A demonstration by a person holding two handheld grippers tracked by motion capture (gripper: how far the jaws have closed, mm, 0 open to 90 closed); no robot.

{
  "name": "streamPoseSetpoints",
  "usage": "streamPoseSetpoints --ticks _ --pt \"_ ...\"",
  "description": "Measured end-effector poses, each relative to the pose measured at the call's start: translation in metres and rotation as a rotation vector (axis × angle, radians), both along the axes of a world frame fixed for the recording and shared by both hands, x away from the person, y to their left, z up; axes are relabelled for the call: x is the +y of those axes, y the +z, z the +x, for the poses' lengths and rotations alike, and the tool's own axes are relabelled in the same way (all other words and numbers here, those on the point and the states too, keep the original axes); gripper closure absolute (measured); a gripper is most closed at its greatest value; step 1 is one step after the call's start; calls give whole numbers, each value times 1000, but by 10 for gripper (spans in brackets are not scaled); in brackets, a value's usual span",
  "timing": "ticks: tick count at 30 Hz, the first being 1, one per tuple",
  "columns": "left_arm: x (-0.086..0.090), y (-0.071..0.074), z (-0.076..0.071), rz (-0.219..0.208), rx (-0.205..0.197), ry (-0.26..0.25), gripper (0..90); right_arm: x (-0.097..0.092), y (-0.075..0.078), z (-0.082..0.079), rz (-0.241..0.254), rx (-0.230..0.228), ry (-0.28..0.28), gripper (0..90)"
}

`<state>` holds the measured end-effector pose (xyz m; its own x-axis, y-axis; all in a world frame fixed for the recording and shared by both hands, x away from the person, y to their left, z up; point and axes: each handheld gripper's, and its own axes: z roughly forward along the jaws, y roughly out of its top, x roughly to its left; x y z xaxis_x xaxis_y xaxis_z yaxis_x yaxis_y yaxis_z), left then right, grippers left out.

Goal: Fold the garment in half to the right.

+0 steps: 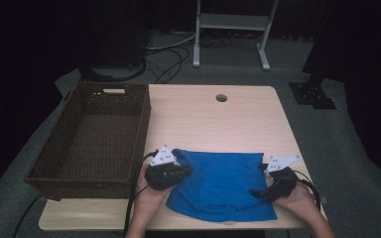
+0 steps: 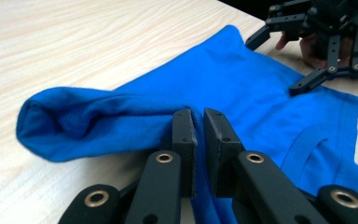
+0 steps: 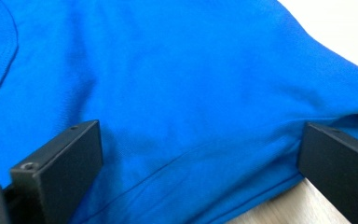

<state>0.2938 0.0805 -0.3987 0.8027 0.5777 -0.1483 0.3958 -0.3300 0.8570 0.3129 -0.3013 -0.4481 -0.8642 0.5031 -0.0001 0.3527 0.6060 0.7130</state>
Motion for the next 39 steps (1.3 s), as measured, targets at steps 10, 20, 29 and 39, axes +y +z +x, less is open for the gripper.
streamPoseSetpoints --ticks 10,20,29,39 --pt "-16 22 7 4 -48 -52 832 17 0 6 -2 2 16 0" --pt "-37 33 10 15 -75 -106 832 33 1 11 -6 -2 37 2" --pt "-35 35 11 16 -81 -102 831 48 27 16 104 -53 83 6" --pt "-35 37 10 21 -87 -109 831 122 24 44 97 -35 256 6"
